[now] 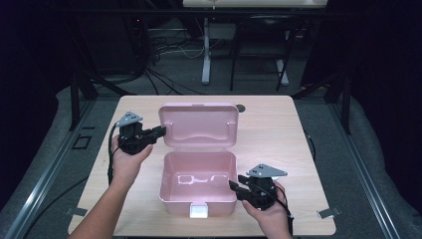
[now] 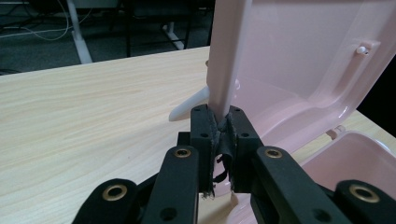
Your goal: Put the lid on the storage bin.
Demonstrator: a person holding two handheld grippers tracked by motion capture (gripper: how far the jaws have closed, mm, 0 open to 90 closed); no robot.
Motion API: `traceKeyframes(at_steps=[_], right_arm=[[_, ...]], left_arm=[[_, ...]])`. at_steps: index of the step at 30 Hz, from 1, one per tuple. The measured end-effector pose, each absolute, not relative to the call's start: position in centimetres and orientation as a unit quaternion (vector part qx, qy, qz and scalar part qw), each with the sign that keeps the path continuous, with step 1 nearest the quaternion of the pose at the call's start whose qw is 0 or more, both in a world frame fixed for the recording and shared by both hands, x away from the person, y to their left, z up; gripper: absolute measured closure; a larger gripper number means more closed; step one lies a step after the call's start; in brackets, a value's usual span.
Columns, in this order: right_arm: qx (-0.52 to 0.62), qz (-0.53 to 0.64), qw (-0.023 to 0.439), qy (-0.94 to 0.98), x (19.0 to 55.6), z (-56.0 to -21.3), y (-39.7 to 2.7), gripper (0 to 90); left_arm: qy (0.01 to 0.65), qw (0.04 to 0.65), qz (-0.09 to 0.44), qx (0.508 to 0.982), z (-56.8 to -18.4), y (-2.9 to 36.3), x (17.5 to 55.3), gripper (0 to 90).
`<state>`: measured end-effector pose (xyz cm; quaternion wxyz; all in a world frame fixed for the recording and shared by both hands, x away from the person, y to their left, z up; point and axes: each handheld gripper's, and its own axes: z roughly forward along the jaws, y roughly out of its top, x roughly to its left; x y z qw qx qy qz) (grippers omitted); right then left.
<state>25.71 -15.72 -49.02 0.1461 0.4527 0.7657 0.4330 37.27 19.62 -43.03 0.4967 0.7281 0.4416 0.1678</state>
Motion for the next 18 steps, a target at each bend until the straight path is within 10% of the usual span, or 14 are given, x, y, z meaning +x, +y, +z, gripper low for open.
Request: traceKeyframes(at_steps=[18], right_arm=[[0.451,0.435,0.146,0.766,25.8,-49.1,-15.8,61.1]], left_arm=[[0.461,0.495,0.149,0.721,-43.2,19.6,38.5,84.0]])
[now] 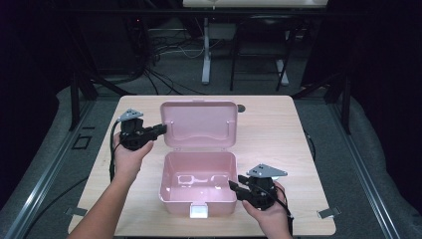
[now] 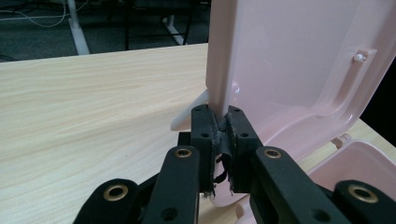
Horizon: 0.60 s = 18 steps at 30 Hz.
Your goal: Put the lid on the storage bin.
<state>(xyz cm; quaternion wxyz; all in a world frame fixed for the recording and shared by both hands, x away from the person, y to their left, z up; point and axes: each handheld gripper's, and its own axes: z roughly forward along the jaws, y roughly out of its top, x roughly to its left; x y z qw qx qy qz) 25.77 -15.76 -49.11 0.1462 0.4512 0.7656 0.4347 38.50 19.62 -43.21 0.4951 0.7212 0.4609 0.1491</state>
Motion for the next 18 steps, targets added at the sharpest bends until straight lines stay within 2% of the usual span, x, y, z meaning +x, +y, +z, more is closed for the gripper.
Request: traceKeyframes(at_steps=[18], right_arm=[[0.451,0.434,0.146,0.766,25.78,-49.13,-15.77,60.9]], left_arm=[[0.476,0.486,0.134,0.721,-43.20,19.55,39.35,84.3]])
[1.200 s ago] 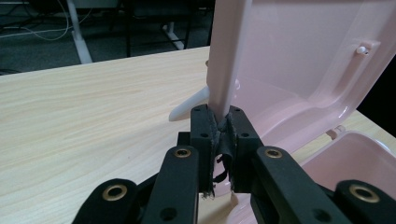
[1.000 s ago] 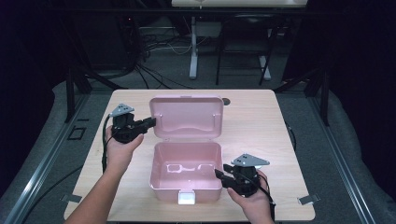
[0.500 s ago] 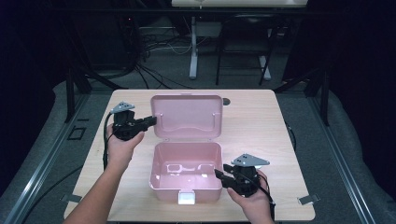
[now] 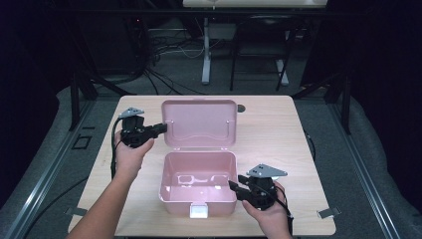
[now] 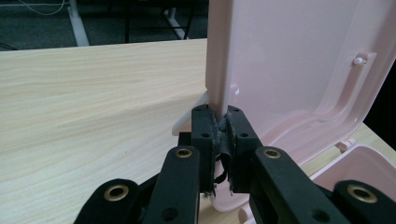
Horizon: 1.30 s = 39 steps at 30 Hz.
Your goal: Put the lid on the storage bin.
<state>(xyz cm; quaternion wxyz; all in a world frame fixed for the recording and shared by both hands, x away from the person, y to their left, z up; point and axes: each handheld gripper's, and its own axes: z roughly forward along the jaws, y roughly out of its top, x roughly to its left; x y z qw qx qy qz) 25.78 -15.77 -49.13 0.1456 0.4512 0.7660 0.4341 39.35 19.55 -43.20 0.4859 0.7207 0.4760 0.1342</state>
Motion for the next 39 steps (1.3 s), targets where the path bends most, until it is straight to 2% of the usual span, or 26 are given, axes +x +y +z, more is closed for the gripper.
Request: traceKeyframes(at_steps=[39], right_arm=[[0.452,0.436,0.141,0.765,25.9,-49.2,-15.8,60.5]], left_arm=[[0.513,0.464,0.091,0.717,-43.5,19.5,41.4,84.8]])
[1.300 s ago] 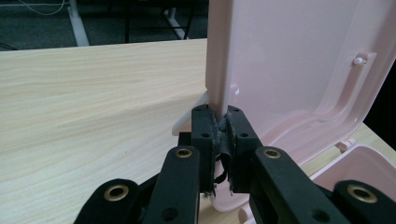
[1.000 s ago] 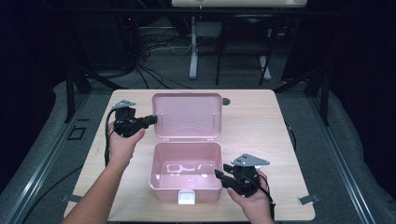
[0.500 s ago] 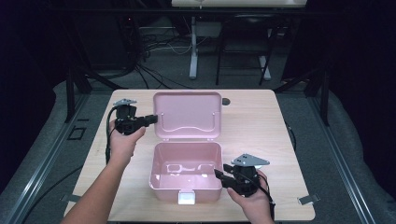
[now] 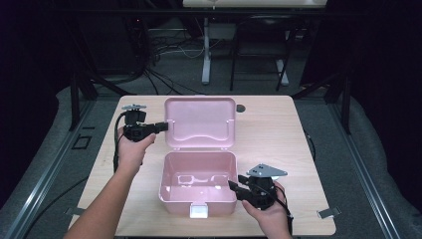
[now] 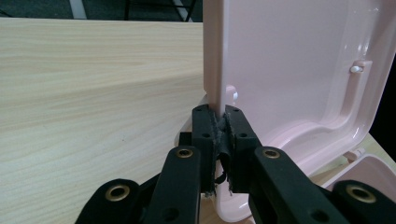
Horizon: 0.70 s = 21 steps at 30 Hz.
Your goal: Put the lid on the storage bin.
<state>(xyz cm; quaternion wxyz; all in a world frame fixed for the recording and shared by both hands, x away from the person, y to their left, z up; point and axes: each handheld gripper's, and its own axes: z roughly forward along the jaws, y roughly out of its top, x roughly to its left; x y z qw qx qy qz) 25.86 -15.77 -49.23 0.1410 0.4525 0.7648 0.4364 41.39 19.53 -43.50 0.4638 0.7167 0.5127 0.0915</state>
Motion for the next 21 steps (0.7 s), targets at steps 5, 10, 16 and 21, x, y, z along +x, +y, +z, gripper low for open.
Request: traceKeyframes(at_steps=[5,10,16,21], right_arm=[[0.453,0.436,0.142,0.765,25.85,-49.24,-15.76,60.5],[0.453,0.437,0.142,0.764,25.84,-49.25,-15.76,60.5],[0.453,0.437,0.142,0.764,25.85,-49.25,-15.75,60.4],[0.453,0.437,0.142,0.764,25.85,-49.26,-15.75,60.4]], left_arm=[[0.517,0.464,0.087,0.715,-43.61,19.57,41.55,84.8],[0.520,0.464,0.082,0.712,-43.74,19.58,41.74,85.0],[0.524,0.463,0.074,0.711,-43.90,19.67,42.00,85.1],[0.529,0.463,0.067,0.708,-44.05,19.71,42.25,85.4]])
